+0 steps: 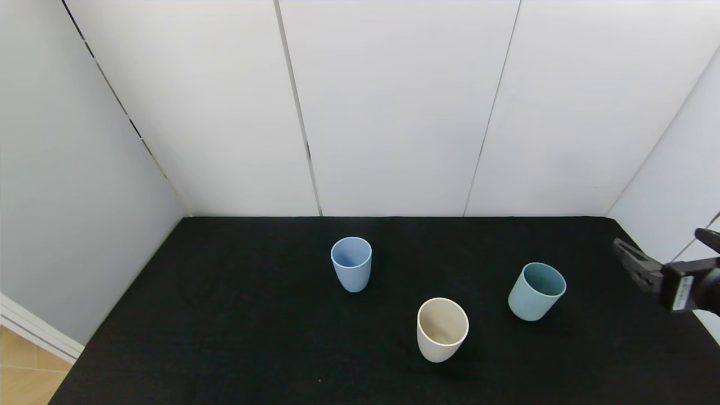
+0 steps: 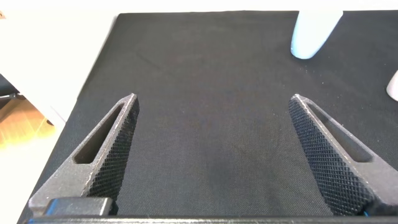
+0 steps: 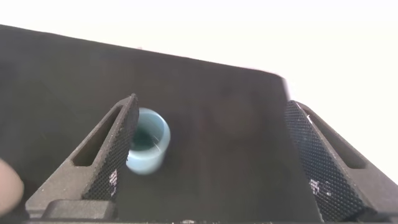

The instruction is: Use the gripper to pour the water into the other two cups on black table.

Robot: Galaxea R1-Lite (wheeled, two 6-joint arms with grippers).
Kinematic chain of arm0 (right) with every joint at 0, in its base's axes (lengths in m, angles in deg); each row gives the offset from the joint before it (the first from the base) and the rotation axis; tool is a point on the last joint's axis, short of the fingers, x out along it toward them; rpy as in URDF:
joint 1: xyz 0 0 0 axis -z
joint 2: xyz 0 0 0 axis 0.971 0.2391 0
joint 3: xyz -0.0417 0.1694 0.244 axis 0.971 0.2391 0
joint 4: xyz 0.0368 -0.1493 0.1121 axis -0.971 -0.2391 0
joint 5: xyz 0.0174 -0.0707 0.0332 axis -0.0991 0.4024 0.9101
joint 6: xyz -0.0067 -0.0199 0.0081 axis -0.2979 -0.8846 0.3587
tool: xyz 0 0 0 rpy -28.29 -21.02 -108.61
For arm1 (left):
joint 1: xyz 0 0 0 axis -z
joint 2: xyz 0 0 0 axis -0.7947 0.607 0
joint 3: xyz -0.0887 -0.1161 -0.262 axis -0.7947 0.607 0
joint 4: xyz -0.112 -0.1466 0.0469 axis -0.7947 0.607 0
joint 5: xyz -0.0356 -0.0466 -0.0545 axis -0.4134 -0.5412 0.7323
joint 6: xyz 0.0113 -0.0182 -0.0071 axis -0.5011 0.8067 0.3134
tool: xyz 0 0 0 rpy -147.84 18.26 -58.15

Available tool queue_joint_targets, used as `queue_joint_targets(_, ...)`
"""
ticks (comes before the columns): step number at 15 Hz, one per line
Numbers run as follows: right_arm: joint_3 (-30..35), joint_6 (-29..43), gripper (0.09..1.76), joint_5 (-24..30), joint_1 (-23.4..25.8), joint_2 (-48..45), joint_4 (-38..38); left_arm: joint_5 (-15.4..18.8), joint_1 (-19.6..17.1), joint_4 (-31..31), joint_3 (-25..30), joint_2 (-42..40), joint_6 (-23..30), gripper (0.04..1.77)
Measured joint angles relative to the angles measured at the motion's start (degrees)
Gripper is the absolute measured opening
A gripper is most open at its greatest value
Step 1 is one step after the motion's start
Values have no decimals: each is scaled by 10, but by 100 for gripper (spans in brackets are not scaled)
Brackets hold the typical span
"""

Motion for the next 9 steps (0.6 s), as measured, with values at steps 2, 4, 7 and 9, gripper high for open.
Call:
queue_joint_targets(2, 35, -3, 170, -26, 0, -89, -32, 0, 0, 0, 0, 0, 0, 172)
queue_joint_targets(4, 79, -4, 170, -42, 10, -178, -47, 0, 0, 0, 0, 0, 0, 172)
queue_joint_targets(7, 154, 6, 170, -23, 44, -317, -57, 0, 0, 0, 0, 0, 0, 172)
queue_joint_targets(9, 193, 28, 170, 5, 76, -399, -86, 0, 0, 0, 0, 0, 0, 172)
